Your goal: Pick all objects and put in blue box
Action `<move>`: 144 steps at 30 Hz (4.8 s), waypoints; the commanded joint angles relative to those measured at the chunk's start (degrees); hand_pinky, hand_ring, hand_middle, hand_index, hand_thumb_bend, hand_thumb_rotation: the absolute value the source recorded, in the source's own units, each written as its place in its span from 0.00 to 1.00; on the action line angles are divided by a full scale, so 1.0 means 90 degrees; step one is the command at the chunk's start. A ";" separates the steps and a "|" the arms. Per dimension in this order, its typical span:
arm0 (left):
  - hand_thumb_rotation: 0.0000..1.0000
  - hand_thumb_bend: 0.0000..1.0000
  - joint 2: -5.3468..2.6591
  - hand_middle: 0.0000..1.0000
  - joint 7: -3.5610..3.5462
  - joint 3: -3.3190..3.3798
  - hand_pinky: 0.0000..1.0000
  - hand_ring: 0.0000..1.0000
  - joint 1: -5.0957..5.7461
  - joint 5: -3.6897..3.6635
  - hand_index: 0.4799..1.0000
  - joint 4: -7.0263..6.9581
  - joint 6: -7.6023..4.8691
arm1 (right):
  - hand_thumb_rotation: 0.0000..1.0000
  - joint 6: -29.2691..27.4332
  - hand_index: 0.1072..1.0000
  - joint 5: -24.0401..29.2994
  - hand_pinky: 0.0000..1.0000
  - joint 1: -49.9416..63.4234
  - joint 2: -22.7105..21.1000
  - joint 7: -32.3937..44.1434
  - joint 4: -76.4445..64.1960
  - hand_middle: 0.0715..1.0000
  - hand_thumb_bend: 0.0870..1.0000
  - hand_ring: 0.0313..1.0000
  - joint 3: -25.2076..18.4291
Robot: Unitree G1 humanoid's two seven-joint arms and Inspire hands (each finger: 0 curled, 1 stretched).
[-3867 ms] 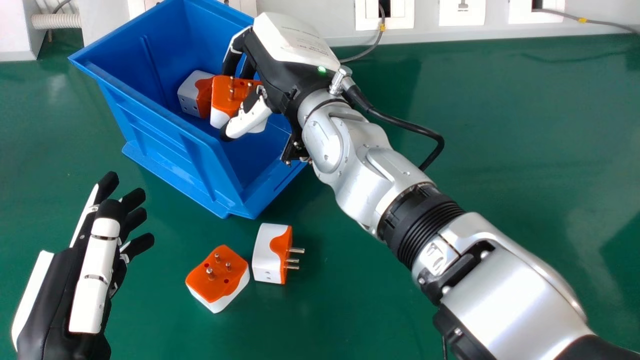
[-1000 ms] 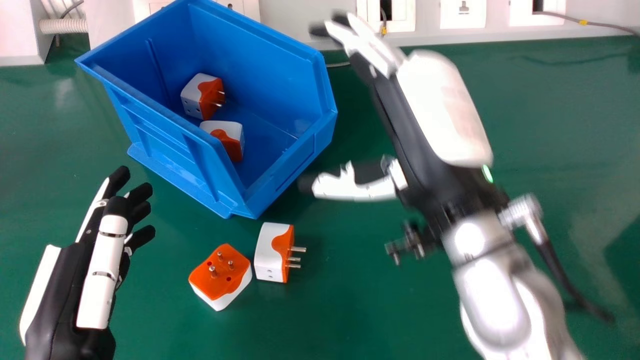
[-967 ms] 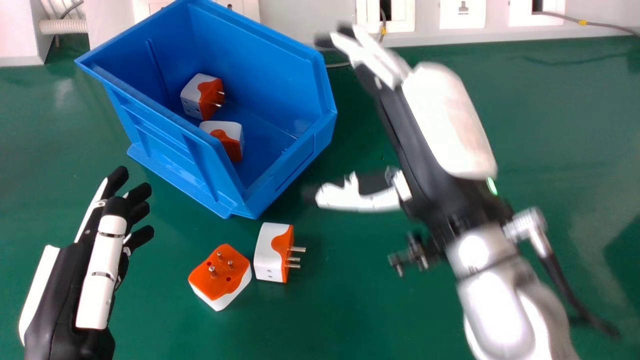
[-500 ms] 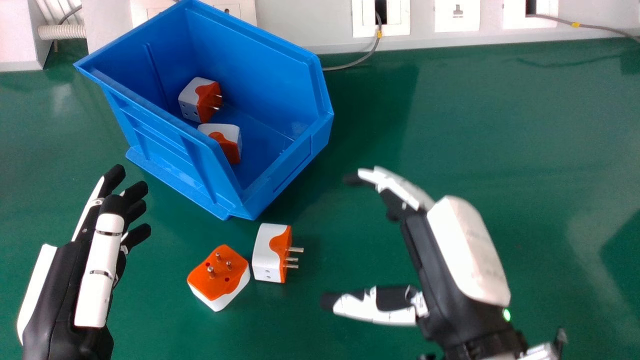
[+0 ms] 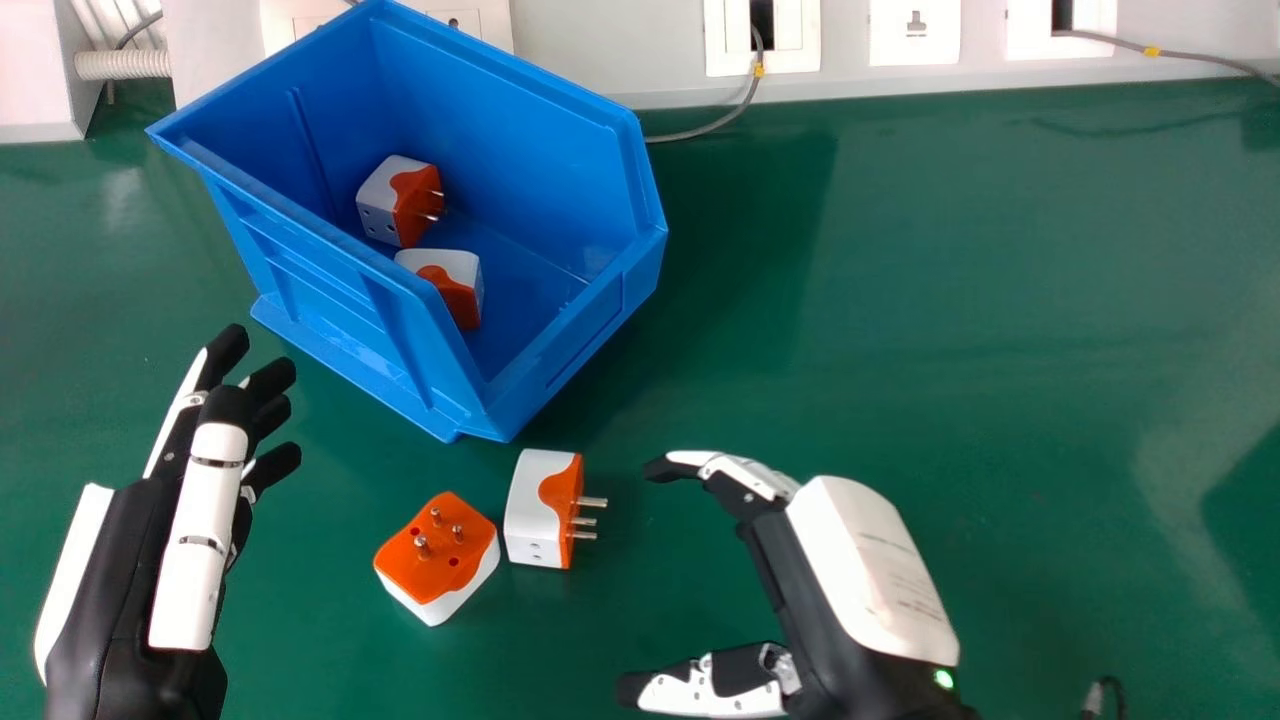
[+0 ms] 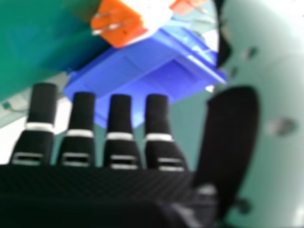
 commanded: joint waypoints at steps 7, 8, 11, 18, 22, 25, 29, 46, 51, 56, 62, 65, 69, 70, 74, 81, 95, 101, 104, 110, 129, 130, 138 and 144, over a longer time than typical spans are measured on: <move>1.00 0.41 0.0110 0.92 -0.0064 0.0076 0.90 0.94 -0.0105 -0.0009 0.93 0.0050 -0.0145 | 0.07 0.0170 0.71 -0.0120 0.65 -0.0554 0.0307 -0.0103 0.0639 0.78 0.62 0.77 0.0053; 1.00 0.40 0.0109 0.92 -0.0069 0.0080 0.90 0.94 -0.0111 -0.0009 0.93 0.0062 -0.0153 | 0.07 0.0182 0.71 -0.0139 0.65 -0.0589 0.0315 -0.0117 0.0696 0.78 0.62 0.77 0.0061; 1.00 0.40 0.0096 0.93 -0.0077 0.0080 0.90 0.94 -0.0116 -0.0007 0.93 0.0053 -0.0151 | 0.07 0.0248 0.71 -0.0173 0.66 -0.0704 0.0343 -0.0117 0.0824 0.78 0.62 0.77 0.0071; 1.00 0.40 0.0094 0.93 -0.0092 0.0075 0.90 0.94 -0.0166 -0.0010 0.93 0.0087 -0.0140 | 0.07 0.0540 0.73 -0.0178 0.69 -0.1063 0.0394 0.0013 0.0972 0.81 0.62 0.79 0.0041; 1.00 0.40 0.0087 0.93 -0.0113 0.0080 0.90 0.94 -0.0144 -0.0027 0.93 0.0097 -0.0163 | 0.08 0.0708 0.74 -0.0197 0.70 -0.1322 0.0423 0.0021 0.1141 0.81 0.62 0.80 0.0040; 1.00 0.40 0.0077 0.93 -0.0124 0.0073 0.90 0.94 -0.0164 -0.0045 0.93 0.0120 -0.0151 | 0.09 0.0875 0.75 -0.0223 0.70 -0.1633 0.0499 0.0018 0.1349 0.82 0.62 0.80 0.0040; 1.00 0.40 0.0082 0.93 -0.0141 0.0087 0.90 0.94 -0.0168 -0.0088 0.93 0.0104 -0.0101 | 0.11 0.1075 0.75 -0.0303 0.70 -0.1969 0.0606 -0.0059 0.1630 0.82 0.63 0.80 0.0116; 1.00 0.40 0.0072 0.93 -0.0105 0.0073 0.90 0.94 -0.0100 -0.0073 0.93 -0.0035 0.0015 | 0.15 0.1430 0.74 -0.0526 0.70 -0.2884 0.0830 -0.0126 0.2682 0.82 0.65 0.81 0.0508; 1.00 0.40 0.0077 0.93 -0.0092 0.0080 0.90 0.94 -0.0067 -0.0060 0.93 -0.0077 0.0052 | 0.15 0.1582 0.73 -0.0528 0.71 -0.3056 0.0860 -0.0079 0.2883 0.82 0.65 0.81 0.0660; 1.00 0.40 0.0064 0.93 -0.0071 0.0062 0.90 0.94 -0.0046 -0.0038 0.93 -0.0129 0.0108 | 0.16 0.1717 0.73 -0.0493 0.70 -0.3214 0.0951 -0.0071 0.3045 0.81 0.65 0.80 0.0766; 1.00 0.40 0.0055 0.93 -0.0072 0.0055 0.90 0.94 -0.0006 -0.0047 0.93 -0.0200 0.0143 | 0.16 0.1786 0.74 -0.0419 0.70 -0.3380 0.1102 -0.0143 0.3325 0.81 0.65 0.80 0.0837; 1.00 0.40 0.0053 0.93 -0.0067 0.0048 0.90 0.94 0.0010 -0.0041 0.93 -0.0223 0.0152 | 0.16 0.1799 0.74 -0.0411 0.69 -0.3454 0.1163 -0.0174 0.3441 0.81 0.66 0.79 0.0868; 1.00 0.40 0.0053 0.93 -0.0059 0.0042 0.90 0.94 0.0034 -0.0040 0.93 -0.0282 0.0198 | 0.15 0.1802 0.74 -0.0432 0.69 -0.3573 0.1197 -0.0133 0.3523 0.80 0.66 0.79 0.0907; 1.00 0.40 0.0053 0.93 -0.0059 0.0043 0.90 0.94 0.0036 -0.0042 0.93 -0.0286 0.0206 | 0.14 0.1800 0.74 -0.0426 0.69 -0.3607 0.1199 -0.0125 0.3551 0.80 0.66 0.79 0.0908; 1.00 0.40 0.0058 0.93 -0.0074 0.0065 0.90 0.94 0.0019 -0.0063 0.93 -0.0247 0.0213 | 0.14 0.1778 0.74 -0.0381 0.69 -0.3828 0.1246 -0.0142 0.3740 0.80 0.66 0.79 0.0890; 1.00 0.41 0.0052 0.93 -0.0075 0.0078 0.90 0.94 0.0039 -0.0093 0.93 -0.0298 0.0261 | 0.14 0.1706 0.74 -0.0363 0.69 -0.4169 0.1277 -0.0200 0.4035 0.80 0.66 0.79 0.0866; 1.00 0.41 0.0066 0.93 -0.0085 0.0105 0.90 0.94 0.0082 -0.0151 0.93 -0.0334 0.0294 | 0.12 0.1670 0.73 -0.0308 0.68 -0.4522 0.1411 -0.0349 0.4549 0.80 0.67 0.78 0.0878; 1.00 0.41 0.0069 0.93 -0.0058 0.0077 0.90 0.94 0.0065 -0.0111 0.93 -0.0381 0.0345 | 0.11 0.1753 0.73 -0.0317 0.68 -0.4450 0.1444 -0.0241 0.4427 0.80 0.67 0.78 0.0937; 1.00 0.41 0.0070 0.92 -0.0052 0.0075 0.90 0.94 0.0049 -0.0111 0.93 -0.0403 0.0390 | 0.11 0.1750 0.73 -0.0313 0.68 -0.4423 0.1431 -0.0208 0.4385 0.80 0.67 0.78 0.0967; 1.00 0.41 0.0075 0.92 -0.0040 0.0077 0.89 0.94 -0.0006 -0.0105 0.93 -0.0395 0.0445 | 0.10 0.1759 0.72 -0.0300 0.68 -0.4455 0.1385 -0.0134 0.4397 0.79 0.67 0.76 0.0992; 1.00 0.41 0.0118 0.93 -0.0062 0.0090 0.89 0.94 -0.0205 -0.0100 0.94 -0.0347 0.0515 | 0.10 0.1796 0.67 -0.0346 0.67 -0.4377 0.1373 -0.0003 0.4489 0.78 0.68 0.76 0.1216; 1.00 0.41 0.0116 0.93 -0.0059 0.0087 0.89 0.94 -0.0206 -0.0097 0.94 -0.0351 0.0517 | 0.10 0.1803 0.64 -0.0344 0.67 -0.4376 0.1362 0.0024 0.4485 0.78 0.67 0.76 0.1225; 1.00 0.41 0.0143 0.93 -0.0056 0.0123 0.89 0.94 -0.0245 -0.0085 0.94 -0.0299 0.0517 | 0.12 0.1908 0.51 -0.0405 0.67 -0.4322 0.1347 0.0131 0.4514 0.78 0.57 0.76 0.1322; 1.00 0.41 0.0144 0.93 -0.0053 0.0128 0.89 0.94 -0.0251 -0.0093 0.95 -0.0308 0.0512 | 0.13 0.2060 0.46 -0.0435 0.67 -0.4362 0.1397 0.0195 0.4644 0.78 0.51 0.76 0.1457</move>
